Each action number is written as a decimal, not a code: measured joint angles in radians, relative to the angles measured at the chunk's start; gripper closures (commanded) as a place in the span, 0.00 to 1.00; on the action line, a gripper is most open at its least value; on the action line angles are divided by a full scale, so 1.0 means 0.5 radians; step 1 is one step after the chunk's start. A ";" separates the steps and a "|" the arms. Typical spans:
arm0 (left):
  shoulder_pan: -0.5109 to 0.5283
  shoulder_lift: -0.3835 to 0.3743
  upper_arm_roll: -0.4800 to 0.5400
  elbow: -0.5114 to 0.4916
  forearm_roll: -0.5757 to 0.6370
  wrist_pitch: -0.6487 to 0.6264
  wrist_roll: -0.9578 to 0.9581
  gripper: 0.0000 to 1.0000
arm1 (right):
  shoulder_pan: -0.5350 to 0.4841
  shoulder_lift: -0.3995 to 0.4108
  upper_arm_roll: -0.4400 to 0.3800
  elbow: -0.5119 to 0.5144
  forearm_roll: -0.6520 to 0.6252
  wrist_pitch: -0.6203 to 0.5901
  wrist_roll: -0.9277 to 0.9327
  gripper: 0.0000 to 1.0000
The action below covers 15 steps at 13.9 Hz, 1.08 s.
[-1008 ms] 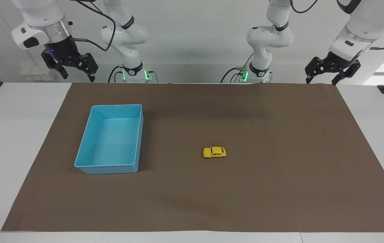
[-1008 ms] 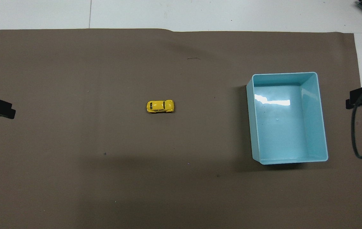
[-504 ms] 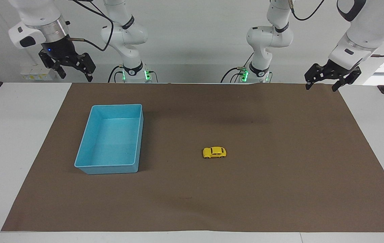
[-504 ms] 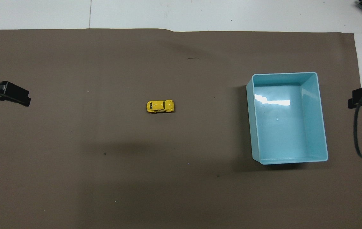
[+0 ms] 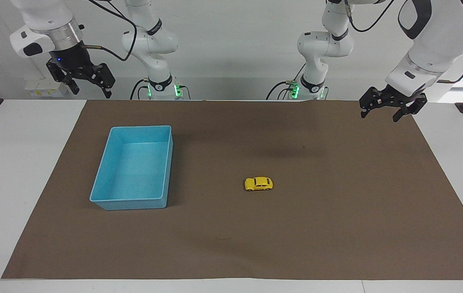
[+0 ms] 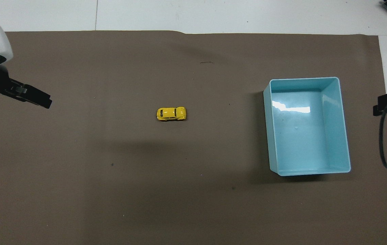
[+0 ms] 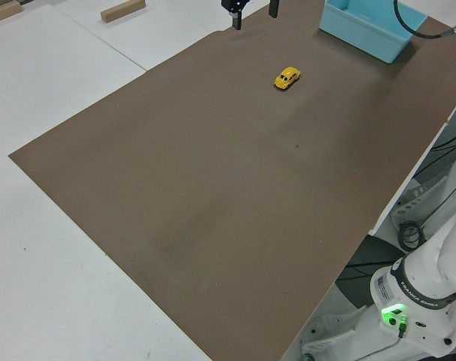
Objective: Wind up and store yellow beetle car
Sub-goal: 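Move the left gripper over the yellow beetle car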
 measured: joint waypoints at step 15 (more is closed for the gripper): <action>-0.221 0.271 -0.052 -0.155 -0.002 0.532 1.590 0.00 | 0.001 0.000 0.003 0.000 0.001 0.000 -0.023 0.00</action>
